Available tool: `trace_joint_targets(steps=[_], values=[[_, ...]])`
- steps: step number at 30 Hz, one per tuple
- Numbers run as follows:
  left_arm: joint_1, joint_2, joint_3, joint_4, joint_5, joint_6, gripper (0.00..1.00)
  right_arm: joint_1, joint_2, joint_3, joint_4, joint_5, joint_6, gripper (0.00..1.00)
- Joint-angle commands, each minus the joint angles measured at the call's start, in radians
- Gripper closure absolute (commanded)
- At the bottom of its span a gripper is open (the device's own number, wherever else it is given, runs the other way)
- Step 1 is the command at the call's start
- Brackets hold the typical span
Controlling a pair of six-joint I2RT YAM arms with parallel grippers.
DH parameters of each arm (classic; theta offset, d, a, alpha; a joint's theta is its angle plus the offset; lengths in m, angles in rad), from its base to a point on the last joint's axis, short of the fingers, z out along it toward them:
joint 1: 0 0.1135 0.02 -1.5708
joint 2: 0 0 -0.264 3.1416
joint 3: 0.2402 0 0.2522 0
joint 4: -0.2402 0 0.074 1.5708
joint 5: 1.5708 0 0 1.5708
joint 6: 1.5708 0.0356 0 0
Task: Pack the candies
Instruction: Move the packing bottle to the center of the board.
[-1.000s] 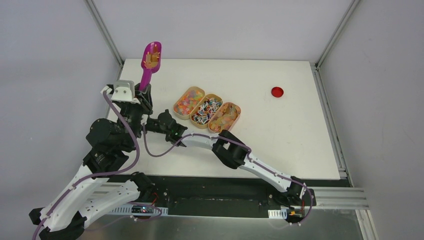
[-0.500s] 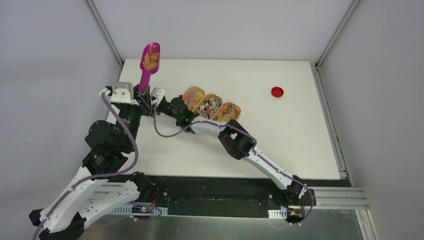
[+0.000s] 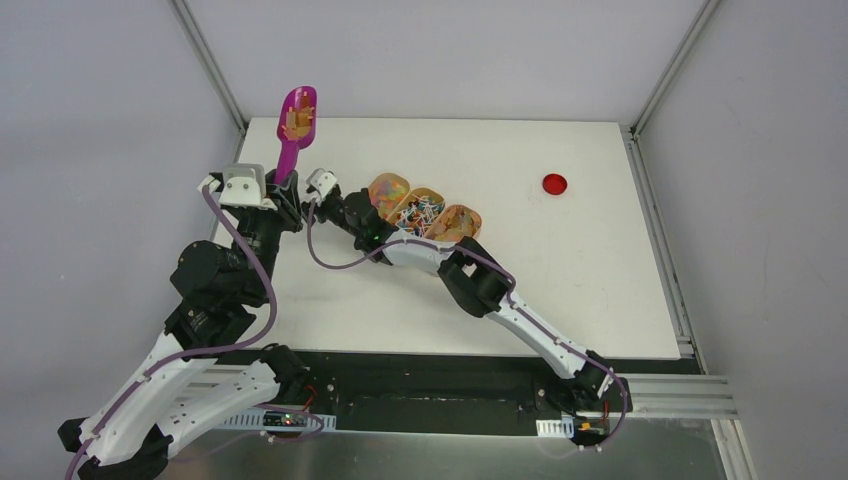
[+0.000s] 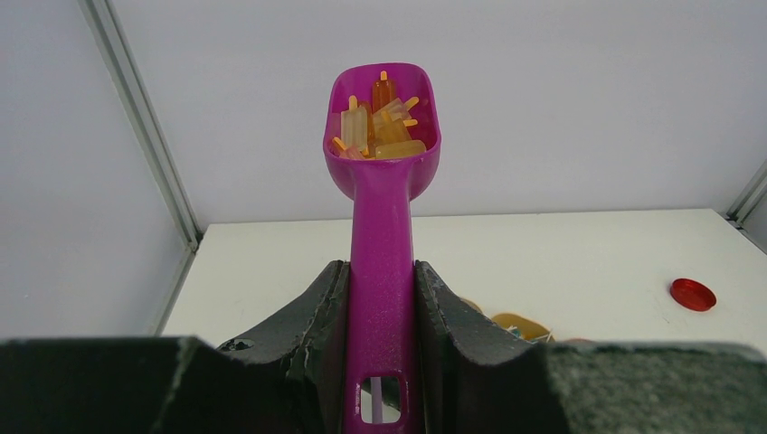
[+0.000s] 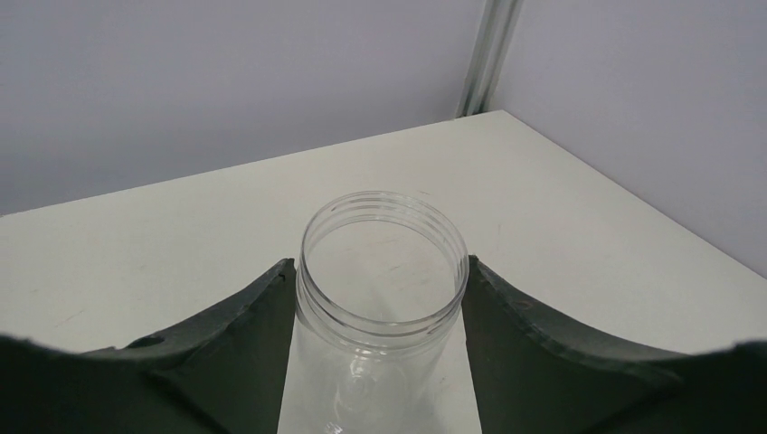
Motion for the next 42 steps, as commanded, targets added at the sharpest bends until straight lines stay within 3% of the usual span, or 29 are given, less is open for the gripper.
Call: trace_joint_targets(steps=[1,6,13,25,31,42], values=[[-0.006,-0.006,0.004,0.041,-0.006,0.023,1.00,-0.015,-0.103,-0.047,0.002,0.105,-0.028,0.44],[-0.005,-0.005,0.004,0.041,-0.014,0.030,1.00,-0.044,-0.140,-0.107,0.011,0.116,-0.011,0.44],[-0.006,0.016,0.003,0.046,-0.013,0.029,1.00,-0.070,-0.173,-0.180,0.059,0.008,0.041,0.41],[-0.005,0.030,0.001,0.035,-0.025,0.030,1.00,-0.084,-0.326,-0.300,0.127,-0.024,0.042,0.00],[-0.006,0.048,0.035,-0.012,-0.004,0.013,1.00,-0.109,-0.502,-0.507,0.226,-0.037,0.031,0.00],[-0.005,0.078,0.039,-0.014,-0.020,0.050,1.00,-0.158,-0.917,-1.099,0.418,0.042,-0.037,0.00]])
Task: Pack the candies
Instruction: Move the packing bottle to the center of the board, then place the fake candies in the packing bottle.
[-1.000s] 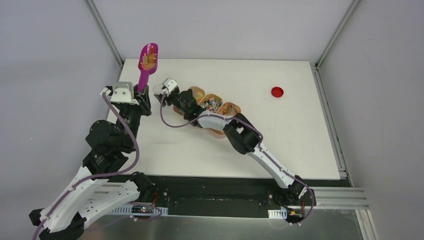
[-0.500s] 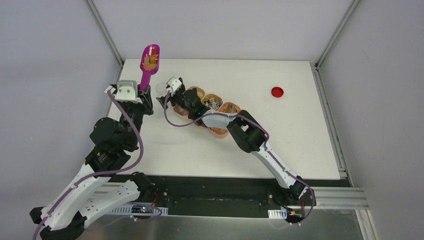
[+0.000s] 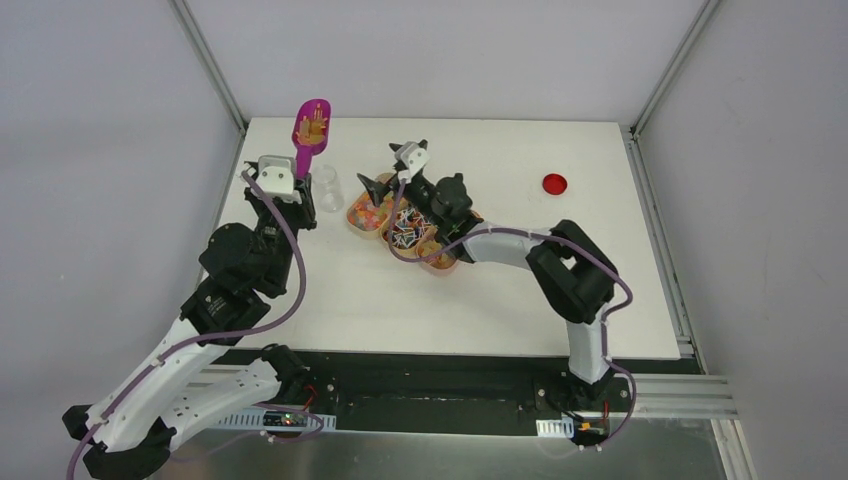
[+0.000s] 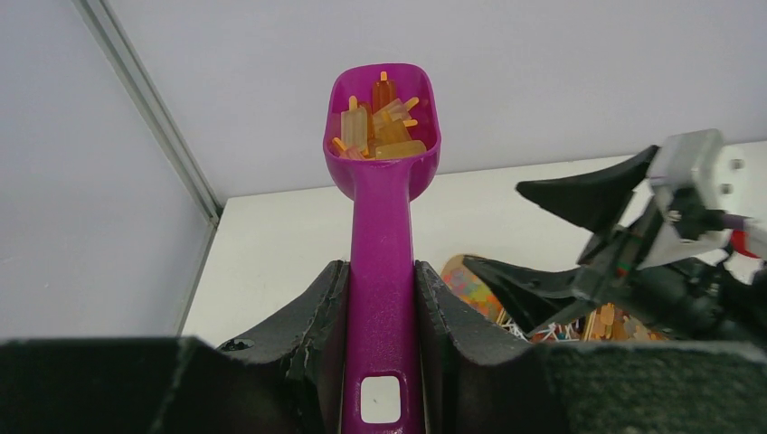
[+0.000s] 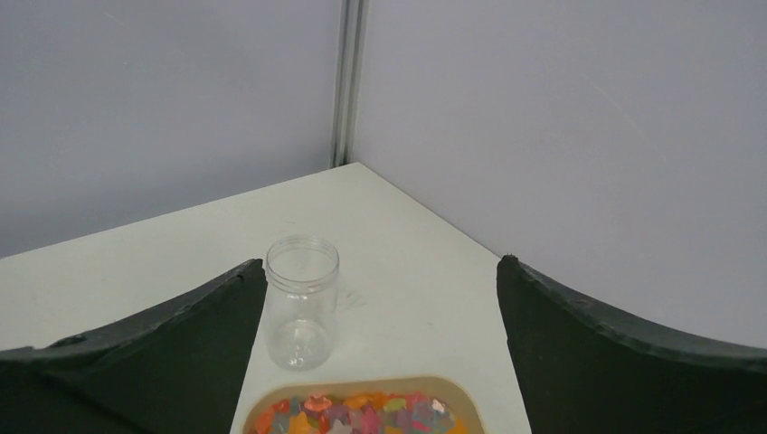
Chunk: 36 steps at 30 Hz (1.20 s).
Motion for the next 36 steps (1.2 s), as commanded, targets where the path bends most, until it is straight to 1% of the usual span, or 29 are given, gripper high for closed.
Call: trace_joint_targets(steps=[1,7,9,11,13,16,18,22,27,36], values=[[-0.005,0.003,0.030,0.042,-0.003,0.027,1.00,-0.014,-0.180,-0.163,0.104,0.047,-0.031,0.00],[-0.001,0.030,0.000,0.064,-0.004,0.057,1.00,-0.014,-0.418,-0.438,0.107,0.118,-0.049,0.00],[0.016,0.050,-0.012,0.068,0.004,0.055,1.00,-0.014,-0.503,-0.513,0.107,0.127,-0.043,0.00],[0.062,0.073,-0.011,0.056,0.030,0.032,1.00,-0.014,-0.581,-0.577,0.094,0.133,-0.034,0.00],[0.129,0.093,0.000,0.032,0.097,-0.011,1.00,-0.013,-0.656,-0.617,0.043,0.130,-0.025,0.00],[0.255,0.128,0.021,-0.014,0.245,-0.087,1.00,-0.013,-0.762,-0.655,-0.052,0.125,-0.021,0.00],[0.293,0.143,0.025,-0.034,0.284,-0.104,1.00,-0.013,-0.829,-0.681,-0.089,0.128,-0.023,0.00],[0.300,0.124,-0.014,-0.010,0.311,-0.087,1.00,-0.014,-0.909,-0.725,-0.121,0.143,-0.060,0.00],[0.303,0.073,-0.094,0.038,0.340,-0.085,1.00,-0.014,-0.967,-0.745,-0.155,0.141,-0.086,0.00],[0.313,0.073,-0.168,0.043,0.347,-0.106,1.00,-0.014,-1.042,-0.781,-0.180,0.158,-0.112,0.00]])
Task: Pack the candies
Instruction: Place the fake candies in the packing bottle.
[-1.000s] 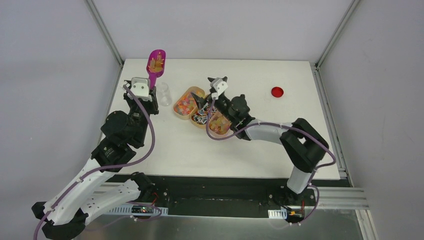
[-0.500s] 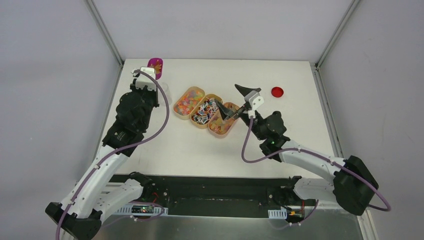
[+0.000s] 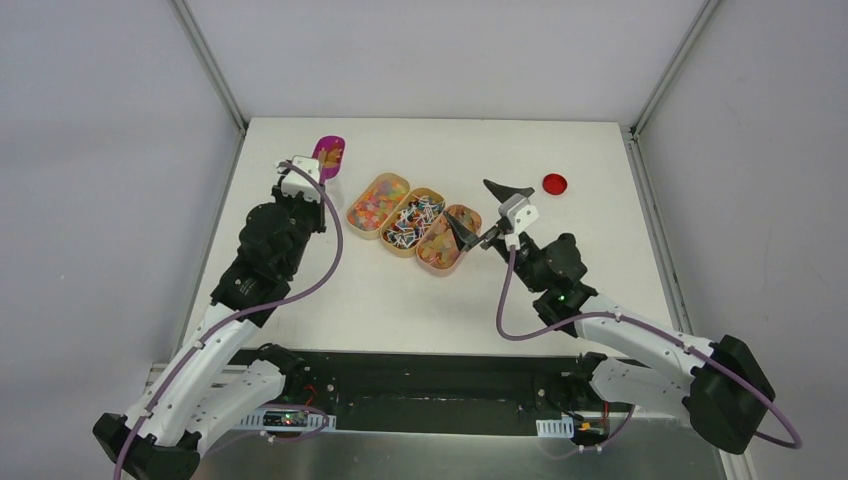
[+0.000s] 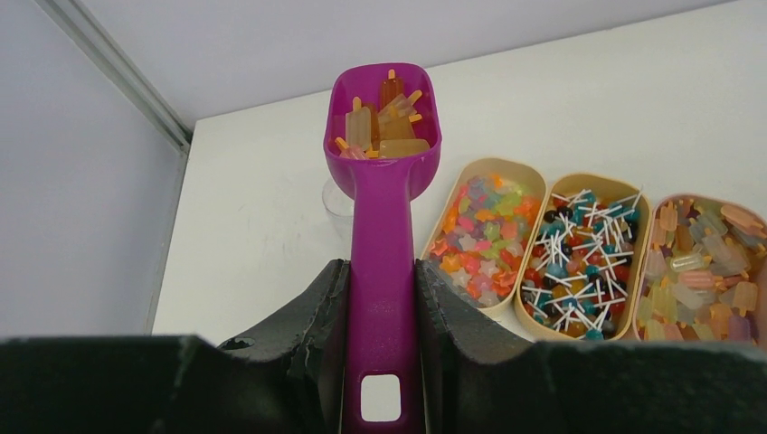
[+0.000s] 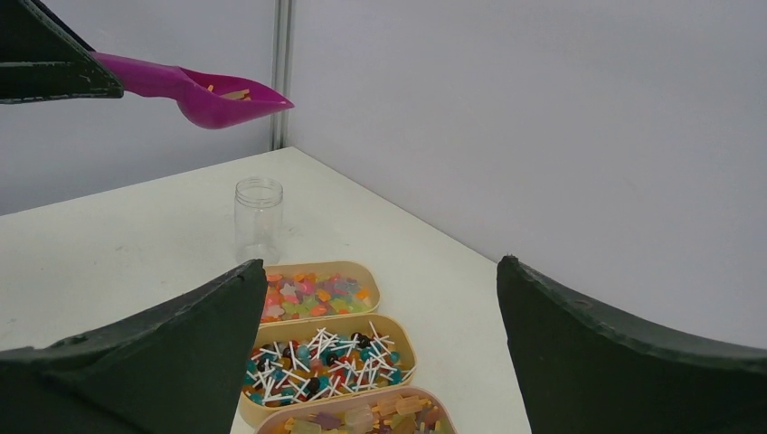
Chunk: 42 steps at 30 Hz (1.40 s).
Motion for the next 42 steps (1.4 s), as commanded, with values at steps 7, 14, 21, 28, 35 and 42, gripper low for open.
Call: trace_joint_targets(steps=[7,14,21,28,35,42], values=[[0.041,-0.009,-0.062,0.078,0.013,-0.034,1.00,0.003,-0.099,-0.015,-0.022,0.027,-0.037,0.00],[0.063,-0.002,-0.091,0.085,0.029,-0.043,1.00,0.002,-0.117,-0.018,-0.034,0.029,-0.037,0.00],[0.079,-0.001,-0.118,0.088,0.039,-0.050,1.00,0.003,-0.108,-0.016,-0.034,0.031,-0.037,0.00],[0.094,0.025,-0.113,0.066,0.042,-0.059,1.00,0.002,-0.099,-0.009,-0.034,0.028,-0.030,0.00],[0.126,0.028,-0.111,0.049,0.064,-0.062,1.00,0.002,-0.104,-0.009,-0.035,0.028,-0.031,0.00],[0.149,0.044,-0.106,0.034,0.088,-0.073,1.00,0.003,-0.106,-0.009,-0.035,0.028,-0.031,0.00]])
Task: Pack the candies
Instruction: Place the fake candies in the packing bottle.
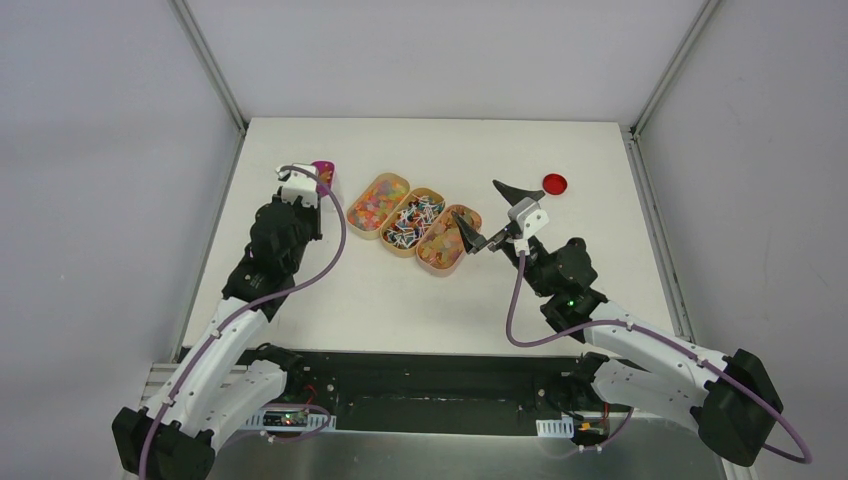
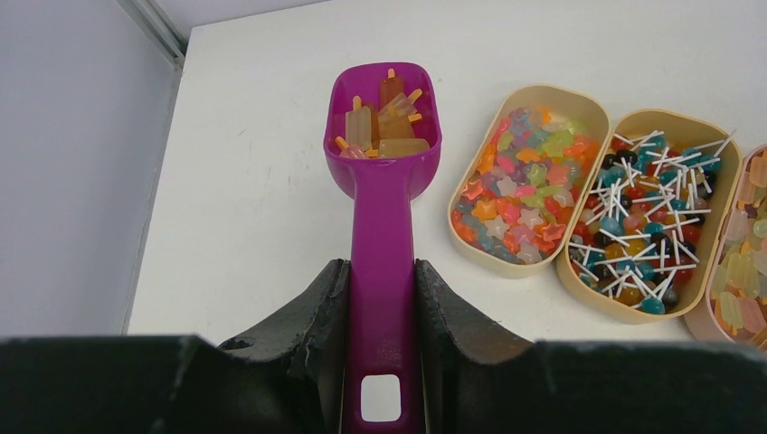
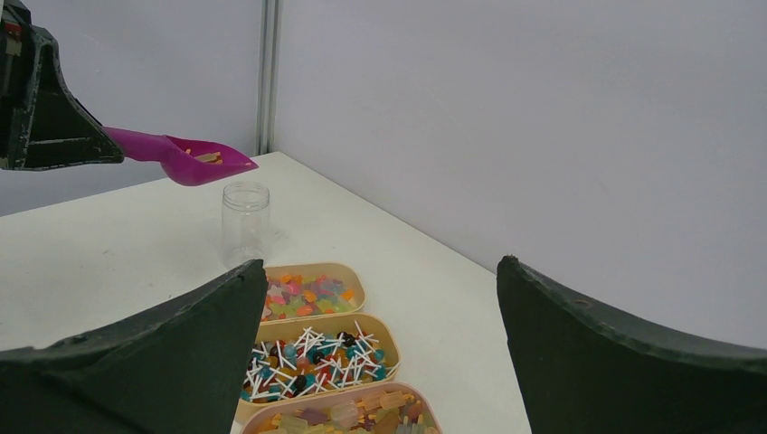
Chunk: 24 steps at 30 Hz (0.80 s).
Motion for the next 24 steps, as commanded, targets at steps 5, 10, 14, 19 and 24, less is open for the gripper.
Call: trace_joint_targets(steps=[5,10,14,19,24], values=[[0.031,0.019,0.031,0.008,0.035,-0.030,1.00,0.004,-0.018,0.011,0.020,0.009,-0.001,0.00],[0.049,0.030,0.023,0.006,0.053,-0.036,1.00,0.003,-0.023,0.005,0.018,0.005,0.006,0.00],[0.060,0.042,0.028,-0.002,0.065,-0.038,1.00,0.003,-0.031,0.004,0.009,0.008,0.006,0.00],[0.074,0.061,0.048,-0.010,0.072,-0.040,1.00,0.002,-0.041,0.005,0.001,0.009,0.004,0.00],[0.087,0.078,0.066,-0.016,0.090,-0.040,1.00,0.002,-0.054,0.002,-0.008,0.013,0.000,0.00]])
